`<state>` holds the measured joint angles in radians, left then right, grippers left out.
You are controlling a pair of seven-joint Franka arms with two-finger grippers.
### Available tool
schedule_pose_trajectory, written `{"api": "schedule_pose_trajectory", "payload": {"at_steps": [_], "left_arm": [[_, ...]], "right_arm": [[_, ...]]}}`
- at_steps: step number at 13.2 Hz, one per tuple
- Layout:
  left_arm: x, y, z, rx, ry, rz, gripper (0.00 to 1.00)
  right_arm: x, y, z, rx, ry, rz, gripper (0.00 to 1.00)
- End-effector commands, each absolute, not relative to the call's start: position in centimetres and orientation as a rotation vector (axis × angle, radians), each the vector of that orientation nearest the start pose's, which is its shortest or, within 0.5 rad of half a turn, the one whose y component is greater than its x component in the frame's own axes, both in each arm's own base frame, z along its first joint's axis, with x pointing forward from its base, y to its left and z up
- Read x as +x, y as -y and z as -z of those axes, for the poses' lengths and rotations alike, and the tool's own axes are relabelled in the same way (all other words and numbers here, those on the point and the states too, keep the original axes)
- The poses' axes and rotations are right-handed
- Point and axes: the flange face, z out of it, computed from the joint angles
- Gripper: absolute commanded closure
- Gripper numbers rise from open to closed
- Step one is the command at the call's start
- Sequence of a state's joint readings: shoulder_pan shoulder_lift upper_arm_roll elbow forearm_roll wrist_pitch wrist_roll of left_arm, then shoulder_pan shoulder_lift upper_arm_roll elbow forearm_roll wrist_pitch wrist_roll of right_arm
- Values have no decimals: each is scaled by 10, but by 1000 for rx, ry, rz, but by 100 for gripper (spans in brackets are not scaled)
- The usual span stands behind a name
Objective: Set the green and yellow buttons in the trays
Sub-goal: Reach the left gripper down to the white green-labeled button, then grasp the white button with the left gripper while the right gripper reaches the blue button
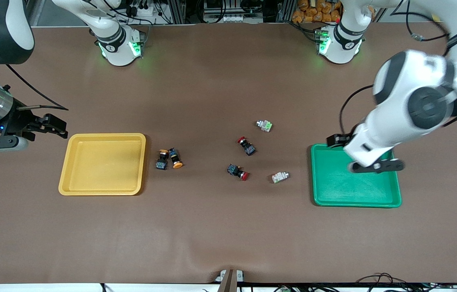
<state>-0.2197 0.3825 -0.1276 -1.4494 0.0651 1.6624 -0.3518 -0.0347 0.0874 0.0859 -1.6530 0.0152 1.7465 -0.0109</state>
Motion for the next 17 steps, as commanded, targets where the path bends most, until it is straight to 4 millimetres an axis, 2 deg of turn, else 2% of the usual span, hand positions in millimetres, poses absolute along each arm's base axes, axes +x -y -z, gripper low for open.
{"api": "schedule_pose_trajectory", "payload": {"at_steps": [1, 3, 5, 7, 8, 9, 10, 11, 13, 15, 16, 17], "left_arm": [[630, 245, -411, -2962, -168, -219, 0], [629, 273, -393, -2955, -456, -175, 0], [628, 288, -383, -2946, -750, -175, 0], [621, 287, -368, -2927, -1086, -261, 0], [620, 288, -359, -2913, -1197, -259, 0], [618, 291, -341, -2881, -1276, -260, 0], [614, 299, -329, -2850, -1318, -236, 0], [615, 306, -311, -2817, -1351, -196, 0], [620, 317, -283, -2756, -1396, -133, 0], [618, 335, -255, -2762, -1415, -68, 0], [616, 348, -245, -2765, -1423, -28, 0], [615, 354, -234, -2777, -1402, 1, 0]], "right_arm": [[593, -28, -553, -3125, 89, 17, 0], [593, -28, -552, -3125, 89, 15, 0], [593, -28, -552, -3123, 86, 15, 0], [594, -28, -551, -3124, 79, 17, 0], [595, -31, -546, -3121, 80, 2, 0], [600, -35, -533, -3112, 77, -10, 0], [604, -41, -522, -3110, 45, -6, 0], [605, -59, -517, -3110, 16, -11, 0], [600, -93, -519, -3112, -55, -16, 0], [598, -113, -517, -3112, -82, -18, 0], [599, -119, -507, -3111, -118, -41, 0], [598, -141, -499, -3110, -153, -56, 0]]}}
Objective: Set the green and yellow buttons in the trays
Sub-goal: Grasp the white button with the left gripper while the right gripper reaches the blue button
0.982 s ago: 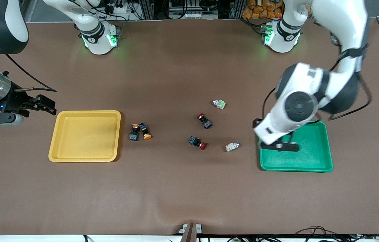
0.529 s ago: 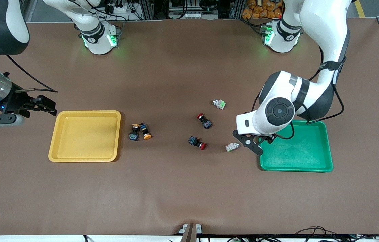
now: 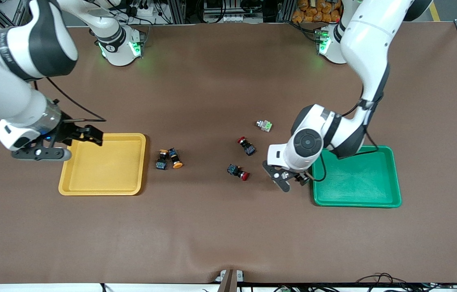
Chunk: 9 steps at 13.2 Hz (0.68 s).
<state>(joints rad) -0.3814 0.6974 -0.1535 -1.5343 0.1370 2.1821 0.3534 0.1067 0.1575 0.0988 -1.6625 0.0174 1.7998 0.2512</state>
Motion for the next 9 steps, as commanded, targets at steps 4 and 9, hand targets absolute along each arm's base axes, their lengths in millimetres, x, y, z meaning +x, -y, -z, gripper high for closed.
{"api": "schedule_pose_trajectory", "payload": {"at_steps": [4, 9], "left_arm": [[611, 363, -201, -2760, -1331, 27, 0], [614, 361, -185, -2788, -1282, 30, 0]], "right_arm": [[590, -182, -493, -3105, -230, -49, 0], [618, -192, -398, -3100, -239, -106, 0]]}}
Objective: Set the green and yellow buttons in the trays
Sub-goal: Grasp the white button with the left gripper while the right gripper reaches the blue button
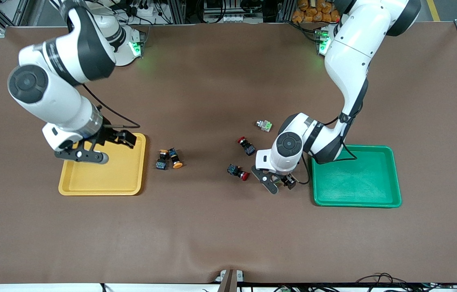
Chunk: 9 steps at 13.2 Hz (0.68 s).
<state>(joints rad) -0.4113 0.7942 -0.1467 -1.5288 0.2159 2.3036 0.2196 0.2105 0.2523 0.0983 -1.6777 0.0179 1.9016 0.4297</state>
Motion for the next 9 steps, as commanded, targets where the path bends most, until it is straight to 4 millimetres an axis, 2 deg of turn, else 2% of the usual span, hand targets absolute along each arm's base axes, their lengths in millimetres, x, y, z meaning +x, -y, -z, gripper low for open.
{"api": "schedule_pose_trajectory", "payload": {"at_steps": [1, 3, 4, 6, 7, 9], "left_arm": [[615, 361, -181, -2800, -1262, 33, 0], [615, 361, -181, -2807, -1253, 47, 0], [615, 361, -181, -2826, -1220, 47, 10], [614, 361, -179, -2905, -1014, 49, 83], [615, 358, -179, -2894, -1021, 52, 100], [616, 357, -180, -2883, -1033, 57, 100]], "right_arm": [[621, -196, -376, -3068, -258, -92, 0], [622, -208, -342, -3037, -262, -93, 0], [622, -217, -331, -3036, -261, -90, 0], [625, -234, -296, -3027, -284, -68, 0], [626, -235, -288, -3022, -285, -51, 0], [627, -234, -274, -3025, -289, -63, 0]]}}
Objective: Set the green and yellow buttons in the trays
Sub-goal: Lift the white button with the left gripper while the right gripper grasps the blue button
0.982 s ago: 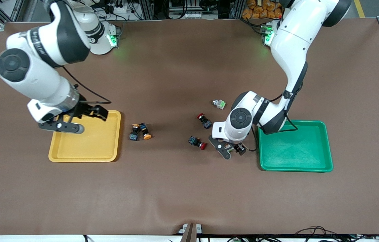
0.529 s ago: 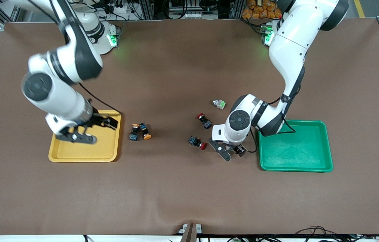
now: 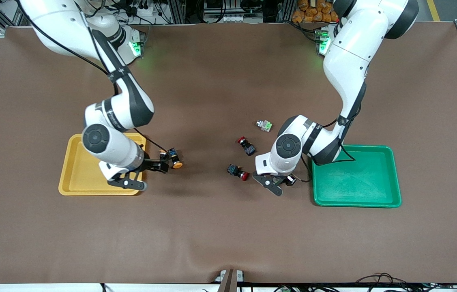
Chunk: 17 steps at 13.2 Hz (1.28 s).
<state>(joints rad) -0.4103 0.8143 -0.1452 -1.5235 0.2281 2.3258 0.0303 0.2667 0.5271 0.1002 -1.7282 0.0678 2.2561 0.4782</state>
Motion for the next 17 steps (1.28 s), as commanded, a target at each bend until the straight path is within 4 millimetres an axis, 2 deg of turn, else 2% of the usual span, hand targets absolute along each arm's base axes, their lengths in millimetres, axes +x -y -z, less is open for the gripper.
{"api": "schedule_pose_trajectory", "payload": {"at_steps": [1, 3, 5, 7, 8, 11, 13, 14, 16, 17], "left_arm": [[617, 356, -182, -2884, -1033, 61, 100], [621, 353, -191, -2889, -1022, 79, 100], [628, 351, -210, -2899, -1002, 122, 100], [636, 345, -236, -2921, -954, 169, 100], [638, 342, -245, -2926, -942, 185, 100], [653, 315, -280, -2952, -841, 234, 100], [662, 289, -307, -2966, -741, 231, 100], [668, 267, -322, -2977, -662, 218, 100], [680, 213, -358, -3053, -393, 204, 100], [683, 177, -370, -3064, -262, 158, 100]], "right_arm": [[628, -234, -267, -3023, -281, -49, 0], [630, -231, -246, -3029, -255, -37, 0], [630, -227, -242, -3032, -235, -36, 0], [609, -232, -231, -3022, -209, 53, 0], [604, -229, -232, -3026, -202, 73, 0], [591, -224, -231, -3043, -186, 69, 0], [580, -219, -235, -3059, -168, 64, 0], [578, -220, -234, -3060, -165, 60, 0], [575, -220, -226, -3056, -161, 82, 0], [572, -222, -221, -3047, -157, 112, 0]]}}
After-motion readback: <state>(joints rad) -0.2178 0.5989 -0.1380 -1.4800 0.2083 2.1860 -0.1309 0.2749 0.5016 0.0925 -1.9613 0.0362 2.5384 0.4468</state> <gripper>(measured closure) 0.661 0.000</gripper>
